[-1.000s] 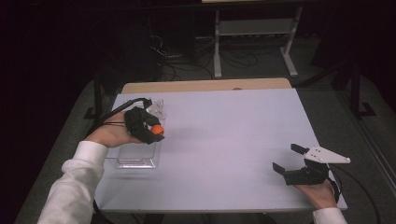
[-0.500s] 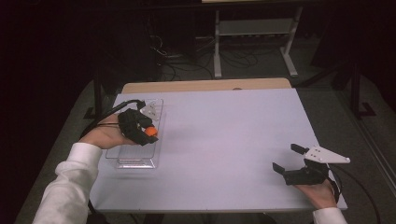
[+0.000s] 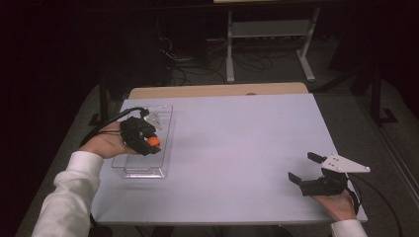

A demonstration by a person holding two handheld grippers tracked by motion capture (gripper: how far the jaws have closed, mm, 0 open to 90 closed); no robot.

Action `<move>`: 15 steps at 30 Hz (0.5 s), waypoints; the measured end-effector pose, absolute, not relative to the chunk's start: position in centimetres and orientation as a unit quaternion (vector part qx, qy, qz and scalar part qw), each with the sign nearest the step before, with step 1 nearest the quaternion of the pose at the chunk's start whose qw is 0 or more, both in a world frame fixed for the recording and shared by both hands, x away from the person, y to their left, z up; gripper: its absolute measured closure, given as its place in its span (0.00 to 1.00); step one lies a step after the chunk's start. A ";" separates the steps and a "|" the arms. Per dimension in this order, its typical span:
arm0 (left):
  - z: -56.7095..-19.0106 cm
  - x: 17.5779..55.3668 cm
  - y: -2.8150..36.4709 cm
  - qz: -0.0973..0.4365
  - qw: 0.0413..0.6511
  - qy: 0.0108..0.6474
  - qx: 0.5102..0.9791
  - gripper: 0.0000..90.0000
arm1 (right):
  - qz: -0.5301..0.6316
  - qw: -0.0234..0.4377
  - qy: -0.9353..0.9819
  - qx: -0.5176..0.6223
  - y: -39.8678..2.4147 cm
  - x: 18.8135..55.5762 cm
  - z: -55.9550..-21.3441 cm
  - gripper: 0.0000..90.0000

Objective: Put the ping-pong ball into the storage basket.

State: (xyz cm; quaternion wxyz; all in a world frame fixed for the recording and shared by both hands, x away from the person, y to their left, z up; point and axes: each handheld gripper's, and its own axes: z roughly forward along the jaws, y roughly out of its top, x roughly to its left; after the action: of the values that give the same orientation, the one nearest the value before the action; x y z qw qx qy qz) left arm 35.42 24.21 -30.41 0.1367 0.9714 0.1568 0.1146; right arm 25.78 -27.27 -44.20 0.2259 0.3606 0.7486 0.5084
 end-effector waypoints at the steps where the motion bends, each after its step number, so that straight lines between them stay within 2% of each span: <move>1: -30.4 35.5 24.3 0.114 0.135 0.157 0.972 0.57 | 0.508 0.226 0.749 0.361 -27.3 25.8 -44.2 0.00; 15: -31.0 35.8 25.0 0.093 0.115 0.163 0.975 0.57 | 0.506 0.225 0.750 0.361 -27.2 25.8 -44.3 0.00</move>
State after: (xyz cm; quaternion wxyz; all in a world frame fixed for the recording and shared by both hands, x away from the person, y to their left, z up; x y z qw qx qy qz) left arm 35.78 24.95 -31.02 0.1153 0.9754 0.1627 0.0934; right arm 25.81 -27.23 -44.26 0.2246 0.3608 0.7503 0.5064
